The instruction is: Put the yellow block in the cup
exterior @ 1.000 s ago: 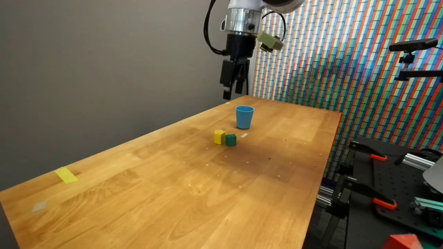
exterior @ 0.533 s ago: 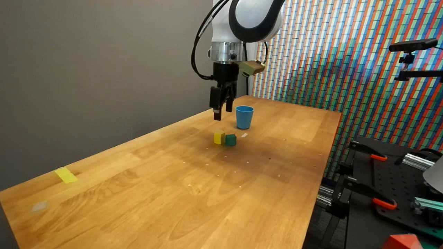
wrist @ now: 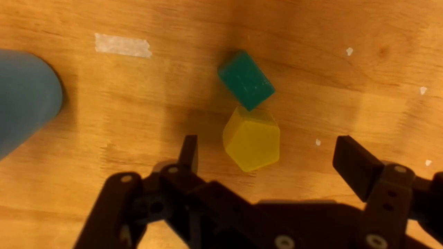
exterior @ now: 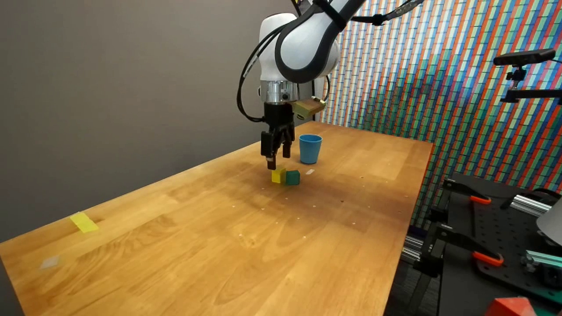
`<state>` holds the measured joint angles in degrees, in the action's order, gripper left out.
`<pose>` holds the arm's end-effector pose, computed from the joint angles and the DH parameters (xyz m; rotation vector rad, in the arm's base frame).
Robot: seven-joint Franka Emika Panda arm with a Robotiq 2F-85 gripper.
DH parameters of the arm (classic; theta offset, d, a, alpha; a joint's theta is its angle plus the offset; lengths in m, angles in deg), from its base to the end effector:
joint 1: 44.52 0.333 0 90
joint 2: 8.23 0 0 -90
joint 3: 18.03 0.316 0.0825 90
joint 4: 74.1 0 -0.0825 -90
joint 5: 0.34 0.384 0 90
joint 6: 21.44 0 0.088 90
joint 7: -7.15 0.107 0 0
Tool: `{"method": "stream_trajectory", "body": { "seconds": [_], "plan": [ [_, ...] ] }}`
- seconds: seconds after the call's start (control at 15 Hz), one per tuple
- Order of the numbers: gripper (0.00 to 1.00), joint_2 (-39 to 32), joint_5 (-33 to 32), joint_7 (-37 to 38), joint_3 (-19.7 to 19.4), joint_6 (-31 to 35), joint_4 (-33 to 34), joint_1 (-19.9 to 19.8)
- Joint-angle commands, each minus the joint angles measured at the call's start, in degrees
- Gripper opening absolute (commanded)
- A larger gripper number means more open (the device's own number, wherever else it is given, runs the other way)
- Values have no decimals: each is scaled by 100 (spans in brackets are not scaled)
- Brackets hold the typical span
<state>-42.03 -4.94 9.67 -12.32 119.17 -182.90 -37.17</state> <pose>0.6120 0.1395 0.1864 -3.1188 -0.3617 0.0488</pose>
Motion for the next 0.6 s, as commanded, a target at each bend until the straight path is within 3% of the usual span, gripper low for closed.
{"method": "stream_trajectory", "body": {
  "seconds": [0.0,0.07,0.13,0.2,0.53],
  "plan": [
    [100,-404,-11,-23,-91,-227,512,111],
    [100,-473,-18,-10,-97,-245,575,126],
    [75,-546,-13,9,-97,-240,632,142],
    [74,-601,-25,27,-112,-296,703,164],
    [35,-428,-26,226,-236,-699,736,192]
  ]
}}
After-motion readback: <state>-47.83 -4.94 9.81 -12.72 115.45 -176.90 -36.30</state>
